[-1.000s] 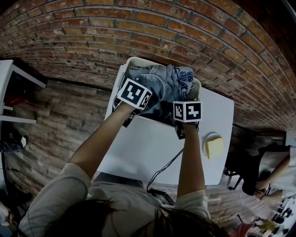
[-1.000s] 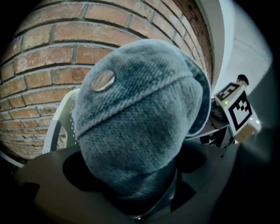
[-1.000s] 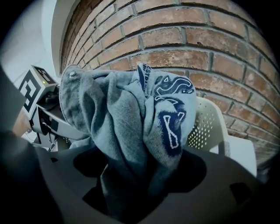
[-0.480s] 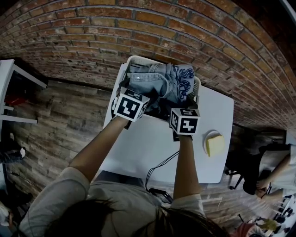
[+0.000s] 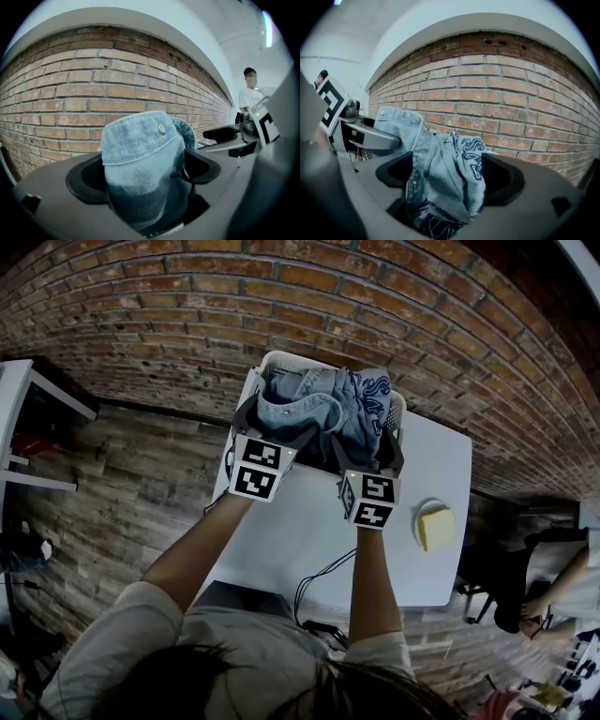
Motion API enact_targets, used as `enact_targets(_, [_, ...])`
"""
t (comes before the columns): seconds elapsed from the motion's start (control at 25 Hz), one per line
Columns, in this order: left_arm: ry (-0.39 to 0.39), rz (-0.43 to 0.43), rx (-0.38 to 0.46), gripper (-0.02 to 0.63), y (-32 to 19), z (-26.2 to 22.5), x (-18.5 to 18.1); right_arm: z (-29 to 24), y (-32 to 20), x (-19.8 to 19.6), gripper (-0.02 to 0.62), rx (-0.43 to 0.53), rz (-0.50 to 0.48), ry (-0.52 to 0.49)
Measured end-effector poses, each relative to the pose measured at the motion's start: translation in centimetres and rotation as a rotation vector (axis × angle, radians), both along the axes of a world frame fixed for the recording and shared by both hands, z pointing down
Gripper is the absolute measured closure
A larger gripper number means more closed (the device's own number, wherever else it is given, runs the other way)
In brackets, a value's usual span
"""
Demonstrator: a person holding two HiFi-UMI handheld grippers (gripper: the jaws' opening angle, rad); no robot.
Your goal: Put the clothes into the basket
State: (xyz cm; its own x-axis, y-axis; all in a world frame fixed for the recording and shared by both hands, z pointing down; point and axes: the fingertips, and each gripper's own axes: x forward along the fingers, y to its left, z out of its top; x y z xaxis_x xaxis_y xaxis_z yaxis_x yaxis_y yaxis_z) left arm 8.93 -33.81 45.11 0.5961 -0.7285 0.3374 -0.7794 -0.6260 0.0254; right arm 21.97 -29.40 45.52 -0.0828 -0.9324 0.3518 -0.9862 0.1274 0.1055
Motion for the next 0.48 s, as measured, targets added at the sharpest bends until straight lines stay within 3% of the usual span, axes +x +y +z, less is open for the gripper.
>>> enact_targets(0.12, [0.0, 0.0, 0.079, 0.118, 0.7, -0.6, -0.5, -1.1, 0.6, -0.2, 0.153, 0.077, 0.009, -0.028])
enact_targets(0.48, [0.022, -0.053, 0.208, 0.12, 2.4, -3.7, -2.9, -2.9, 2.5, -2.2, 0.154, 0.139, -0.012, -0.038])
